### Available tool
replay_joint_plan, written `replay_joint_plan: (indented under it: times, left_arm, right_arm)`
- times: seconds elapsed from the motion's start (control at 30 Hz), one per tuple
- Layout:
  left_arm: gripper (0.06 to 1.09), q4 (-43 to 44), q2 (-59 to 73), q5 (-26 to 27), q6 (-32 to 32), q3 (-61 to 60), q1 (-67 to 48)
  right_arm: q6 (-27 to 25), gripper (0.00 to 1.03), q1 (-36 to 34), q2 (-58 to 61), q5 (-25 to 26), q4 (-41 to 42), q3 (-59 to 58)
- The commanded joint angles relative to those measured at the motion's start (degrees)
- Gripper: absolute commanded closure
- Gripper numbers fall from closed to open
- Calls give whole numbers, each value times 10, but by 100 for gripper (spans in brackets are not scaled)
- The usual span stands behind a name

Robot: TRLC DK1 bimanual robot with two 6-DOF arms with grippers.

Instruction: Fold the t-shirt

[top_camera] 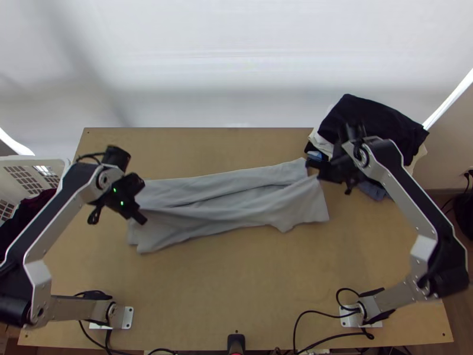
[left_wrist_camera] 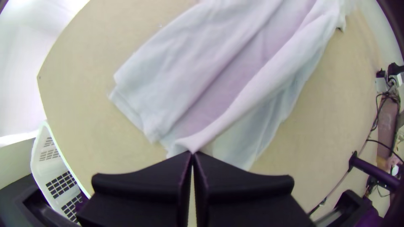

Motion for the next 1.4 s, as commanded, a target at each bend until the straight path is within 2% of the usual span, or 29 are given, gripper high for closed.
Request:
replay_joint_plan:
  times: [0.0,0.53,1.2,1.23,1.27,1.3,1.33,1.37]
  left_arm:
    - [104,10,29,-2,18,41,17]
    - [104,29,142,4,40,170,64]
    - [104,79,229,12,13,187,95]
    - [104,80,229,15,7,187,96]
    - [104,80,228,17,-3,185,97]
    - [101,80,225,21,-9,180,98]
    - [89,85,221,23,-14,176,98]
    - [80,98,217,23,-25,171,98]
  right_arm:
    - [18,100,11,40,12,2,54]
    - [30,100,25,164,41,2,195]
    - [39,99,18,217,84,14,233]
    - [39,94,18,216,84,16,234]
    - [39,81,18,215,84,17,236]
    - [40,63,18,211,83,19,236]
    - [39,48,18,207,84,25,236]
    - [39,27,18,199,84,36,234]
